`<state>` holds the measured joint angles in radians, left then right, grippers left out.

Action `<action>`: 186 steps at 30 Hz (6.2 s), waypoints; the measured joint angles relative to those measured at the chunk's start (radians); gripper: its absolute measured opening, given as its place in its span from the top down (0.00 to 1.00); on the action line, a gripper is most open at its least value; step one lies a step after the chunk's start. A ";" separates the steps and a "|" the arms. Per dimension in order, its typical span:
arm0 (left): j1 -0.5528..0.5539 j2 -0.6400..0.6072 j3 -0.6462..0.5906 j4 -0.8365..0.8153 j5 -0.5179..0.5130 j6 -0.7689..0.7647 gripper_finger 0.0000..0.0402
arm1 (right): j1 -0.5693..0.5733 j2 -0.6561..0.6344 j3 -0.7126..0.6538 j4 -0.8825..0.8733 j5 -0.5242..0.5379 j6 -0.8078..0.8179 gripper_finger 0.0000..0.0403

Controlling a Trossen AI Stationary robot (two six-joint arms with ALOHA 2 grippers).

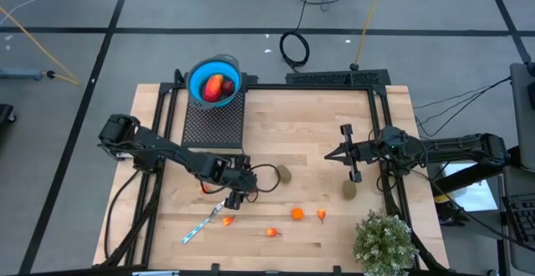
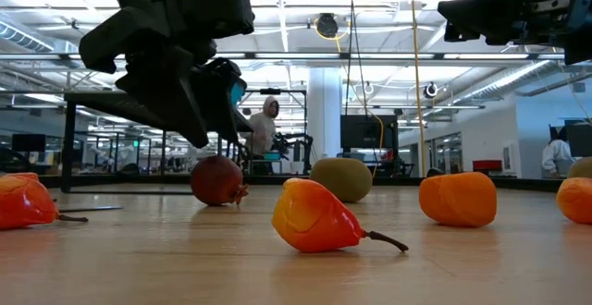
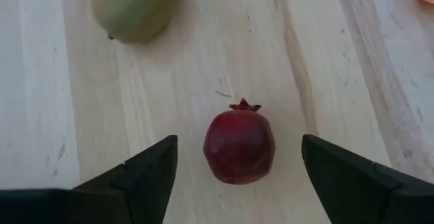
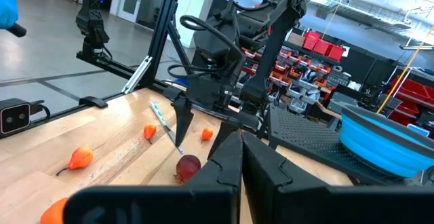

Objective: Pick & Place Fruit
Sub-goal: Put the pomegranate into the blue strainer bowl on the shelf

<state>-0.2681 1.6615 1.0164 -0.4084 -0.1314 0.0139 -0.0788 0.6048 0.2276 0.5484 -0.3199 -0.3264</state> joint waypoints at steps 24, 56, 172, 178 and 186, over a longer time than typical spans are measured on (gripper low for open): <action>0.022 0.135 0.001 0.064 -0.007 0.036 0.31 | 0.000 0.000 0.000 0.000 0.000 0.000 1.00; 0.024 0.134 0.271 -0.187 -0.174 0.192 0.52 | 0.000 0.000 0.000 0.000 0.000 0.000 1.00; 0.663 -0.422 0.497 -0.407 -0.026 -0.579 0.50 | 0.000 -0.503 0.048 -0.533 0.353 0.151 1.00; 0.678 -0.420 0.496 -0.409 -0.025 -0.576 0.52 | 0.000 -0.503 0.048 -0.532 0.353 0.150 1.00; 0.680 -0.419 0.496 -0.409 -0.070 -0.437 0.49 | 0.000 -0.503 0.048 -0.531 0.353 0.139 1.00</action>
<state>0.4118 1.2427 1.5127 -0.8173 -0.2013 -0.4235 -0.0792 0.1017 0.2756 0.0170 0.0330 -0.1870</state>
